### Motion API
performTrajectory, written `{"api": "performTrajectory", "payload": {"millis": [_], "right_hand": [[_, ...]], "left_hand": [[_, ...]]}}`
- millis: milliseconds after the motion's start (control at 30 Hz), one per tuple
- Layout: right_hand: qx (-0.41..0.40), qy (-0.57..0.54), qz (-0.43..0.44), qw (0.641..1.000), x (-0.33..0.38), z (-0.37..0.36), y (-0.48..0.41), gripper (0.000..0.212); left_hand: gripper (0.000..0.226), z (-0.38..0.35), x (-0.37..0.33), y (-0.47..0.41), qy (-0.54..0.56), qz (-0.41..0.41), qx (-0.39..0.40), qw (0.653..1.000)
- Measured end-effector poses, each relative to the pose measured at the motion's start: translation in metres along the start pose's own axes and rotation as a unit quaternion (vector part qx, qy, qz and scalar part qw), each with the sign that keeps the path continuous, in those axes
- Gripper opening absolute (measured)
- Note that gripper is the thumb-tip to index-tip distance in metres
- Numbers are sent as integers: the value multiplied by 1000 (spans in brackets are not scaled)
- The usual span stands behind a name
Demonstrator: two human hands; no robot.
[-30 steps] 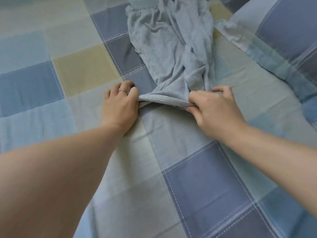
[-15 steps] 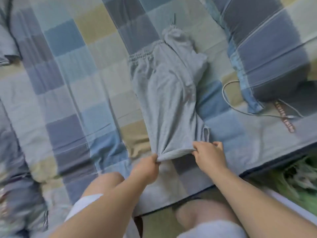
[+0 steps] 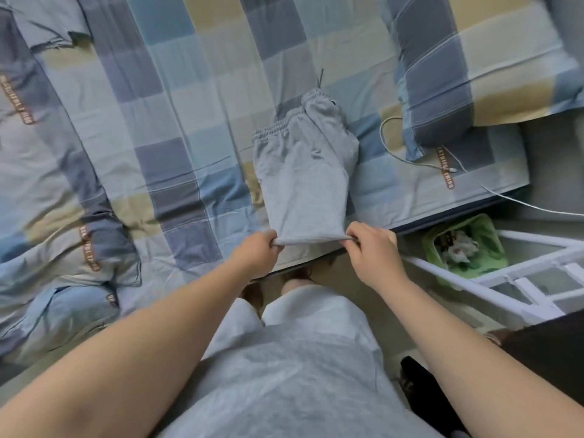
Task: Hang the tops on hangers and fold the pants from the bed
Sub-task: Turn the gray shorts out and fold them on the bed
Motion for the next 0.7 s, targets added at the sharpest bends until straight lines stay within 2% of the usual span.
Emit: {"api": "performTrajectory", "payload": {"millis": [167,333,433,533,633,700], "right_hand": [[-117,-34,45,992,92,60,20,8],[-176,-155,72,969,171,95,35,16],[-202,-198,102,954,216,109,47,18],[-237,-212,156,935,263,131,61,18],[-242,-220,223,918,309,154,77,18],[-224,-216,278,909,340,163,91,18]], "left_hand": [[28,84,-6,55,25,-94,-69,993],[27,167,-1,117,62,-161,-171,970],[32,214,2,161,100,-217,-248,939],[26,254,5,211,146,-266,-324,896],[5,275,-2,259,149,-335,-343,865],[40,280,-6,284,121,-364,-321,866]]}}
Point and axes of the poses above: each hand's wrist, its own y-axis away from the middle knuckle, its own z-axis out of the back of the hand, x = y × z, the point moved 8 cm from there along -y, towards the middle knuckle, and after that the axes turned 4 degrees about x, right-handed, at the moved point
